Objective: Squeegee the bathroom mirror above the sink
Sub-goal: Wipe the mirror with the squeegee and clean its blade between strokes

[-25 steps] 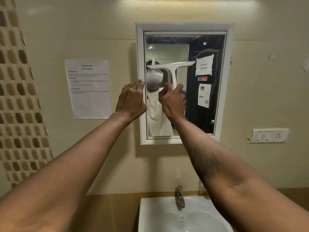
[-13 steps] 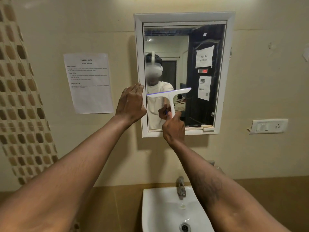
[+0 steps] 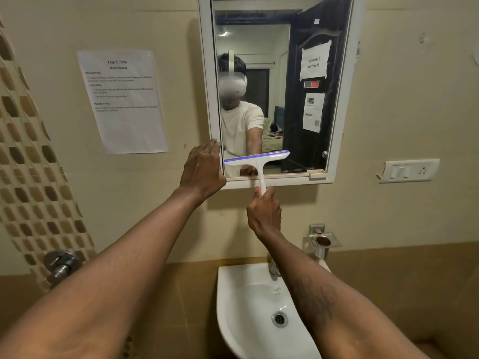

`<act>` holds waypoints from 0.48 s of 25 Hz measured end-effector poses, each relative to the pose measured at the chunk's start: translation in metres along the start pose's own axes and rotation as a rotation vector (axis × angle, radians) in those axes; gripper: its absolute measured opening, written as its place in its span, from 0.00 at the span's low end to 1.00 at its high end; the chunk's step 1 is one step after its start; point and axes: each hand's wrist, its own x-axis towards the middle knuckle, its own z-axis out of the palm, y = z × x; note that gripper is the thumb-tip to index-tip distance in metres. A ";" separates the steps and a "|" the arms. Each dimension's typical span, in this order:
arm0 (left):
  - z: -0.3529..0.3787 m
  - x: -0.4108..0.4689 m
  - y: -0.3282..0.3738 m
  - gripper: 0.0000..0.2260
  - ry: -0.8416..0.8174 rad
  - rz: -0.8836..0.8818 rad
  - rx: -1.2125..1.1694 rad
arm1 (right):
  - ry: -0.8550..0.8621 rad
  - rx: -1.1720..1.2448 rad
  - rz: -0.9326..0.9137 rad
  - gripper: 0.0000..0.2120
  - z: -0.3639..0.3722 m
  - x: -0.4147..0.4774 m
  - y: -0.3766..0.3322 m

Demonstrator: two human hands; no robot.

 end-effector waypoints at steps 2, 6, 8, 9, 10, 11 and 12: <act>0.006 -0.009 0.001 0.29 -0.029 -0.009 -0.012 | -0.014 -0.011 0.028 0.13 -0.001 -0.004 0.001; 0.013 -0.025 0.002 0.30 -0.049 -0.020 -0.032 | -0.048 -0.037 0.079 0.15 -0.004 -0.016 0.003; 0.012 -0.029 0.004 0.29 -0.052 -0.018 -0.038 | -0.065 -0.048 0.111 0.14 -0.005 -0.023 0.004; 0.012 -0.030 0.005 0.29 -0.054 -0.018 -0.040 | -0.074 -0.053 0.123 0.14 -0.006 -0.026 0.004; 0.011 -0.030 0.007 0.29 -0.058 -0.018 -0.042 | -0.079 -0.058 0.135 0.14 -0.007 -0.027 0.003; 0.011 -0.032 0.009 0.29 -0.063 -0.017 -0.044 | -0.084 -0.061 0.148 0.14 -0.008 -0.028 0.003; 0.011 -0.033 0.010 0.30 -0.070 -0.015 -0.045 | -0.092 -0.062 0.162 0.14 -0.009 -0.029 0.002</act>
